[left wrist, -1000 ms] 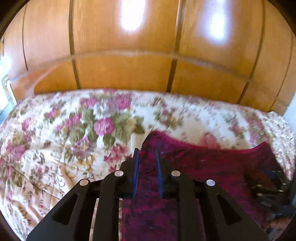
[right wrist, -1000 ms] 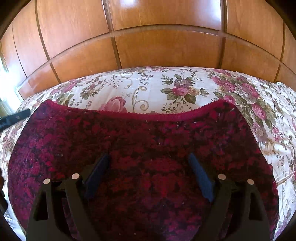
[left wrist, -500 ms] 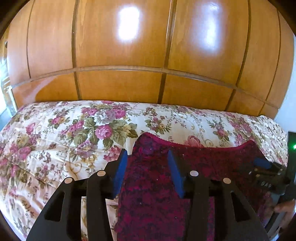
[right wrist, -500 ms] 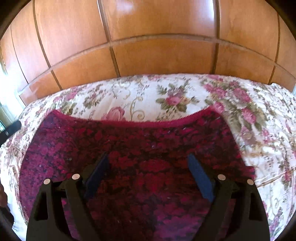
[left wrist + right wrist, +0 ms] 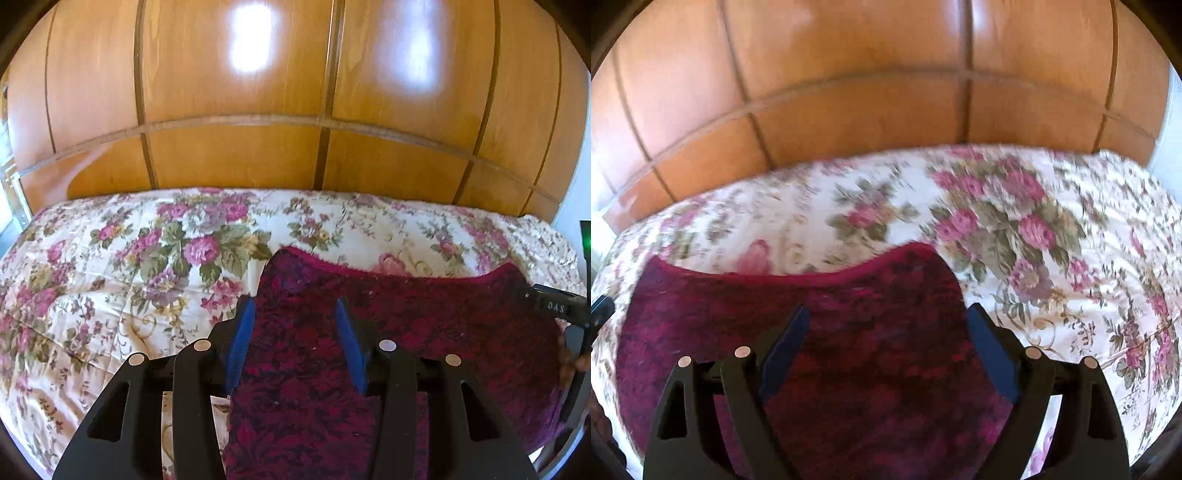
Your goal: Fold small clothes
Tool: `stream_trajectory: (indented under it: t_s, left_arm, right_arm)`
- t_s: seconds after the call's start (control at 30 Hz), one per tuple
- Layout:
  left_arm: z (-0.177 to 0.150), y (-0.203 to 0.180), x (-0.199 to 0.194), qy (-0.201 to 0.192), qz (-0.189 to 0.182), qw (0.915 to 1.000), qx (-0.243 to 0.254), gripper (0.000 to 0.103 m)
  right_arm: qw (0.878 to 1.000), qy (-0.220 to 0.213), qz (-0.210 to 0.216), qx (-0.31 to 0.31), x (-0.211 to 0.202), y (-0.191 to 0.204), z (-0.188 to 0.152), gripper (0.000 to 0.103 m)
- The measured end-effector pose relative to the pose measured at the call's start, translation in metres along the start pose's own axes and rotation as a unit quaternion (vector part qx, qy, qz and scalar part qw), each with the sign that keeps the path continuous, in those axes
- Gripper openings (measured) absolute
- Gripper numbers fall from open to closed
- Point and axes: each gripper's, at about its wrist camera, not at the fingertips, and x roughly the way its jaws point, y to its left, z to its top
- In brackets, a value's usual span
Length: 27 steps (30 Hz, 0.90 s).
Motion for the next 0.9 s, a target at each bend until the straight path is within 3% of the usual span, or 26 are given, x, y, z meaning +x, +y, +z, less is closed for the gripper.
stream_trajectory:
  t_s: [0.07,0.13,0.2,0.33,0.4,0.53,0.63,0.73,0.9]
  left_arm:
    - [-0.009,0.002,0.024,0.037,0.003,0.9993,-0.002,0.045]
    - [-0.022,0.008,0.046,0.063,0.01,0.9979,-0.009,0.045]
    - [-0.029,0.015,0.051,0.059,0.008,0.998,-0.022,0.052]
    - [-0.032,0.038,0.053,0.072,-0.036,0.9929,-0.089,0.058]
    - [-0.028,0.041,0.045,0.062,-0.044,0.992,-0.1,0.058]
    - [-0.017,0.027,0.015,-0.001,-0.012,0.9985,-0.053,0.058]
    - [-0.017,0.012,0.001,-0.029,-0.025,0.9991,-0.02,0.058]
    - [-0.018,0.003,0.0,-0.023,-0.031,0.9993,-0.001,0.058]
    - [-0.024,0.036,-0.003,0.001,-0.055,0.997,-0.055,0.058]
  right_arm:
    - [0.999,0.029,-0.011,0.016,0.023,-0.011,0.0,0.086]
    - [0.996,0.067,0.011,0.052,0.051,-0.028,-0.007,0.09]
    - [0.994,0.059,0.036,0.083,0.058,-0.041,-0.009,0.09]
    - [0.995,0.047,0.039,0.079,0.053,-0.042,-0.012,0.091]
    - [0.994,0.047,0.045,0.082,0.053,-0.045,-0.012,0.091]
    - [0.994,0.047,0.048,0.085,0.05,-0.046,-0.014,0.092]
    - [0.993,0.052,0.05,0.09,0.047,-0.046,-0.015,0.092]
    - [0.992,0.059,0.053,0.096,0.044,-0.046,-0.01,0.093]
    - [0.99,0.026,0.075,0.119,0.004,-0.054,-0.009,0.094]
